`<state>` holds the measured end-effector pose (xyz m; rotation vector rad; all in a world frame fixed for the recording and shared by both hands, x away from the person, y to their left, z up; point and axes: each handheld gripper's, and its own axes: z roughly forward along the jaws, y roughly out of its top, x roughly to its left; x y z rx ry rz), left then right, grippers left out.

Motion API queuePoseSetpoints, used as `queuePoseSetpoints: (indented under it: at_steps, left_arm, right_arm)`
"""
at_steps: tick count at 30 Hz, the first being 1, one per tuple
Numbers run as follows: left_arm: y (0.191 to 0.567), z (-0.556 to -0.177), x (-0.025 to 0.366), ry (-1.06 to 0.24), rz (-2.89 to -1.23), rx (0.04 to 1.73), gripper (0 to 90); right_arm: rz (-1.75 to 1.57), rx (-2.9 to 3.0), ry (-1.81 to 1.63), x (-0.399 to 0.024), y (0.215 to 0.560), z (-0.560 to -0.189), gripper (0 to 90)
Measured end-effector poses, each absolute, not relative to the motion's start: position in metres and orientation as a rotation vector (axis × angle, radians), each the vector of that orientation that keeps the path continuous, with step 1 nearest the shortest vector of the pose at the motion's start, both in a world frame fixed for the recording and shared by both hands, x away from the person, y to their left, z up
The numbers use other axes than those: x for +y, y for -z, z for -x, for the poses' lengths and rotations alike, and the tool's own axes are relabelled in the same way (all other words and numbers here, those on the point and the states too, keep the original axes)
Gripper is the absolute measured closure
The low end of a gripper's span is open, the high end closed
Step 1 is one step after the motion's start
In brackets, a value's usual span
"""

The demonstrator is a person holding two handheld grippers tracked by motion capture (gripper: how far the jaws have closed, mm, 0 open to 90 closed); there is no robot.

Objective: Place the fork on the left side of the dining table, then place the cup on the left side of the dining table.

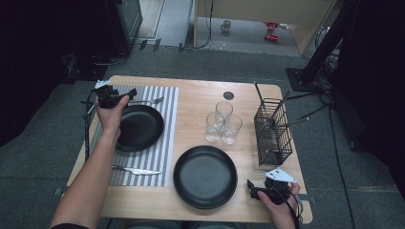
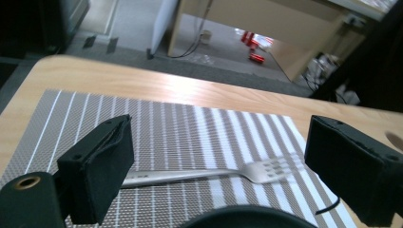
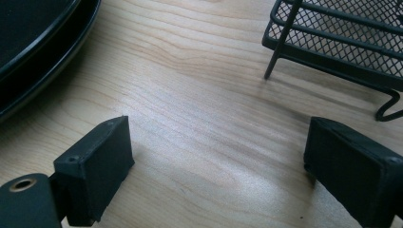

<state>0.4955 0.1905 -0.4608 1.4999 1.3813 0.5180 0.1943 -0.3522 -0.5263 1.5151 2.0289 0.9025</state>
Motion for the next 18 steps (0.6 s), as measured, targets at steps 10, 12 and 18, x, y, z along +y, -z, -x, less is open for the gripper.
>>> queuePoseSetpoints:
  at_steps: [10,12,18]
  left_arm:
    - [0.449,-0.461,0.191,-0.505,-1.551,1.285,9.5]
    - [0.447,-0.454,0.192,-0.506,-1.562,1.276,9.5]
    - [0.439,-0.438,0.19,-0.512,-1.584,1.248,9.5]
  right_arm:
    - [-1.527,2.021,-0.895,-0.349,0.526,-0.194,7.4]
    - [-1.514,2.033,-0.901,-0.347,0.526,-0.194,6.9]
    - [-1.542,1.982,-0.97,-0.344,0.523,-0.188,4.2]
